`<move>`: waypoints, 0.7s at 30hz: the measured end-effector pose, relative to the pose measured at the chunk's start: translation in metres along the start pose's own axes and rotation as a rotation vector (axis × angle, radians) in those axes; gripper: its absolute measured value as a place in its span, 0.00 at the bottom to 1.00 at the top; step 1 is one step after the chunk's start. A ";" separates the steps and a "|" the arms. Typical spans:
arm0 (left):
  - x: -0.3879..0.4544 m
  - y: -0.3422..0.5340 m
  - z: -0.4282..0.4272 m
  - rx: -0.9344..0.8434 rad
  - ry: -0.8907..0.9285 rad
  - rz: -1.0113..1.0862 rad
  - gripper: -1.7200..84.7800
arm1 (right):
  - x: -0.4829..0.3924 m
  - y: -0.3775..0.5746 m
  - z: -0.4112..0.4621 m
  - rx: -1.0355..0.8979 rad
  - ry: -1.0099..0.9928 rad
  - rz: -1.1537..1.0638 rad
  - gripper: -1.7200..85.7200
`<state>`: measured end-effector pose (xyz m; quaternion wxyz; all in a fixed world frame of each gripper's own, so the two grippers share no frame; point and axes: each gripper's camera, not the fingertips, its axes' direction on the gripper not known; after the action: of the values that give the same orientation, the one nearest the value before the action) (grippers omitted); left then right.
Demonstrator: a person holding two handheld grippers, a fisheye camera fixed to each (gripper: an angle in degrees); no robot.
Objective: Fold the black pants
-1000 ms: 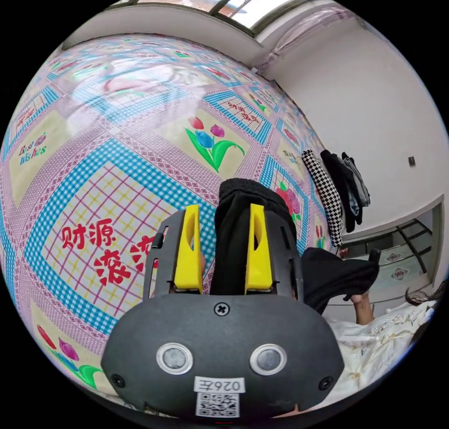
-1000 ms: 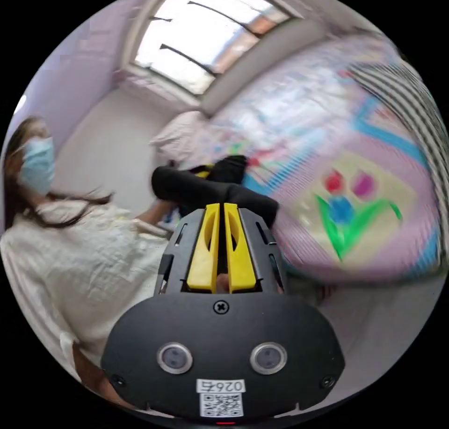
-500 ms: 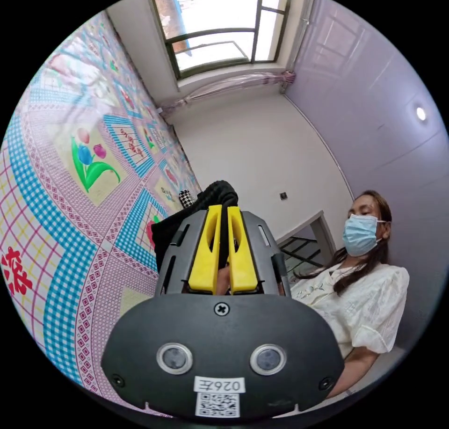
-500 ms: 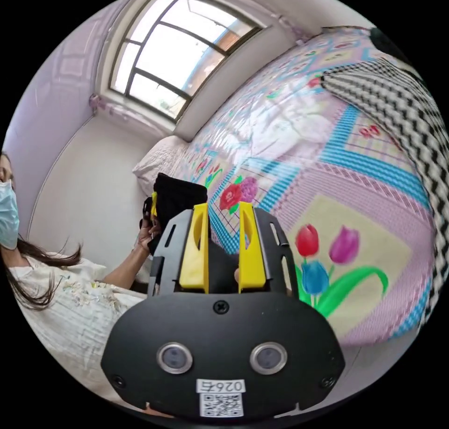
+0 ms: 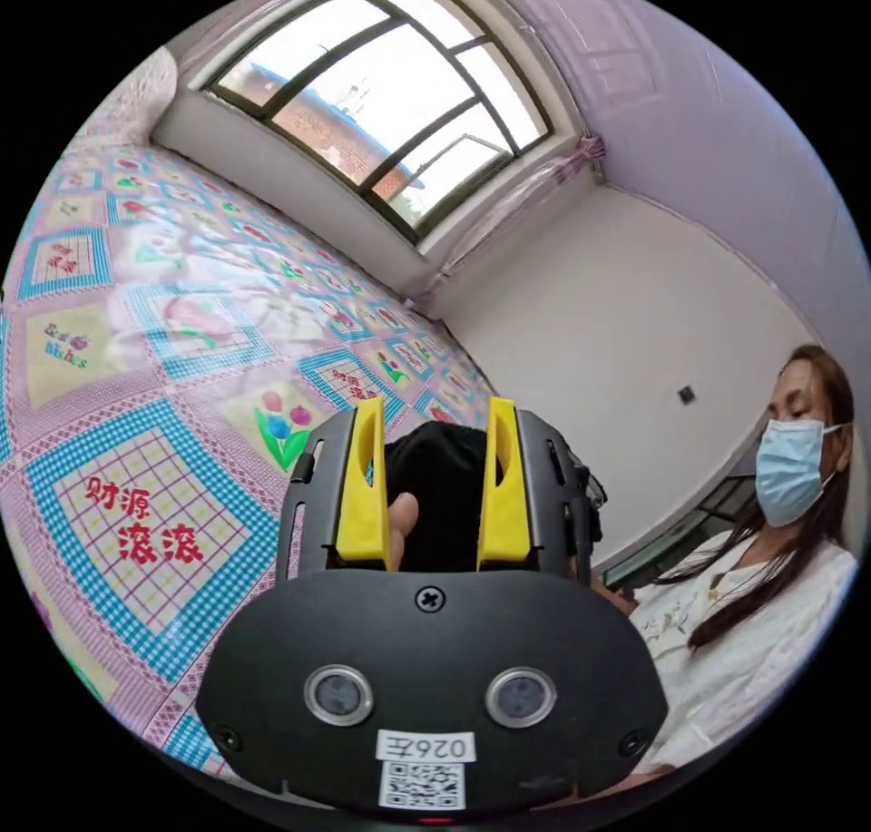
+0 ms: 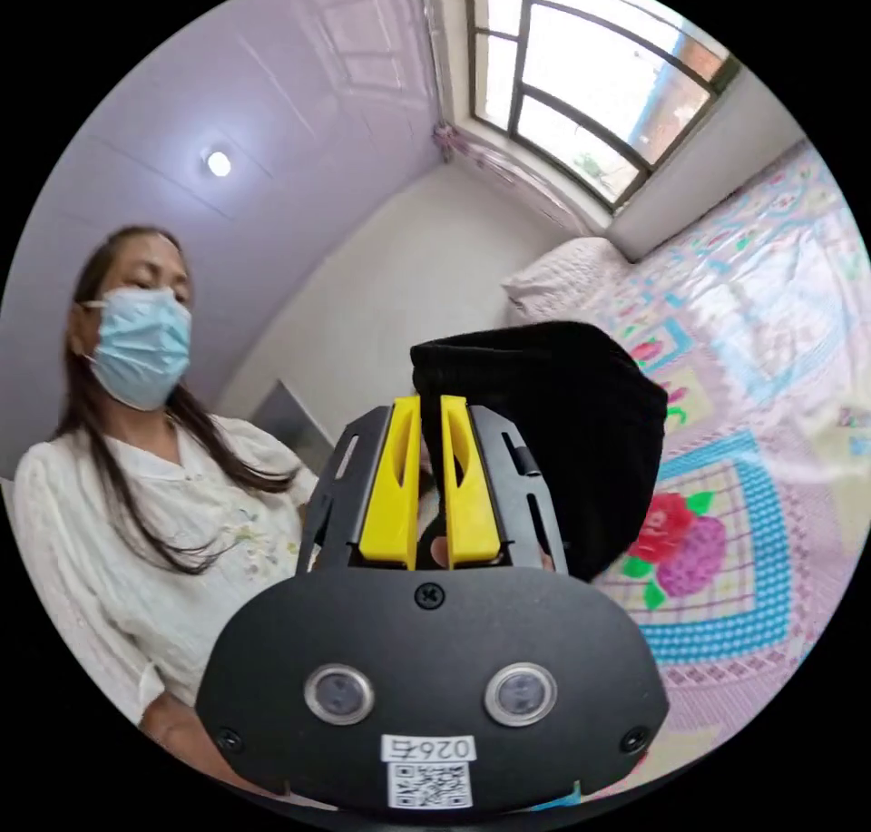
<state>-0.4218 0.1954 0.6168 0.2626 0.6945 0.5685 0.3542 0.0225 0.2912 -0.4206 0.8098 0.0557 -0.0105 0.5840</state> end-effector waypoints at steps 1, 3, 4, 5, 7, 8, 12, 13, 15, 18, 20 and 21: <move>0.009 0.002 -0.001 -0.010 -0.019 0.031 0.20 | -0.006 0.005 0.003 -0.033 0.106 0.005 0.02; 0.044 0.020 0.017 -0.095 -0.061 0.138 0.20 | -0.005 0.018 0.010 -0.042 0.144 0.043 0.02; 0.050 0.027 0.027 -0.123 -0.057 0.153 0.21 | 0.003 0.029 0.020 -0.019 0.096 0.095 0.02; 0.058 0.038 0.053 -0.198 -0.028 0.165 0.26 | 0.007 0.035 0.027 -0.008 0.060 0.120 0.02; 0.059 0.048 0.092 -0.291 0.046 0.148 0.32 | 0.023 0.057 0.072 -0.046 -0.079 0.202 0.03; 0.053 0.050 0.111 -0.304 0.129 0.116 0.34 | 0.026 0.062 0.084 -0.071 -0.096 0.215 0.04; 0.004 0.024 0.141 -0.350 0.312 -0.027 0.20 | 0.022 0.088 0.154 -0.313 -0.024 0.186 0.03; -0.010 0.019 0.142 -0.349 0.375 -0.082 0.15 | 0.017 0.092 0.156 -0.344 0.026 0.154 0.02; -0.058 0.012 0.123 -0.176 0.456 -0.229 0.10 | 0.008 0.098 0.141 -0.311 0.077 0.103 0.02; -0.073 0.002 0.110 -0.154 0.399 -0.237 0.09 | 0.009 0.116 0.088 -0.087 0.296 0.117 0.06; -0.071 -0.002 0.109 -0.161 0.378 -0.221 0.09 | 0.029 0.125 0.070 -0.018 0.391 0.181 0.11; -0.068 -0.005 0.110 -0.166 0.366 -0.211 0.09 | 0.046 0.129 0.072 -0.035 0.420 0.199 0.16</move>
<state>-0.3445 0.1343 0.5326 0.2468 0.5314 0.6451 0.4905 -0.0811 0.3679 -0.3355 0.7334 -0.0822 0.1427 0.6595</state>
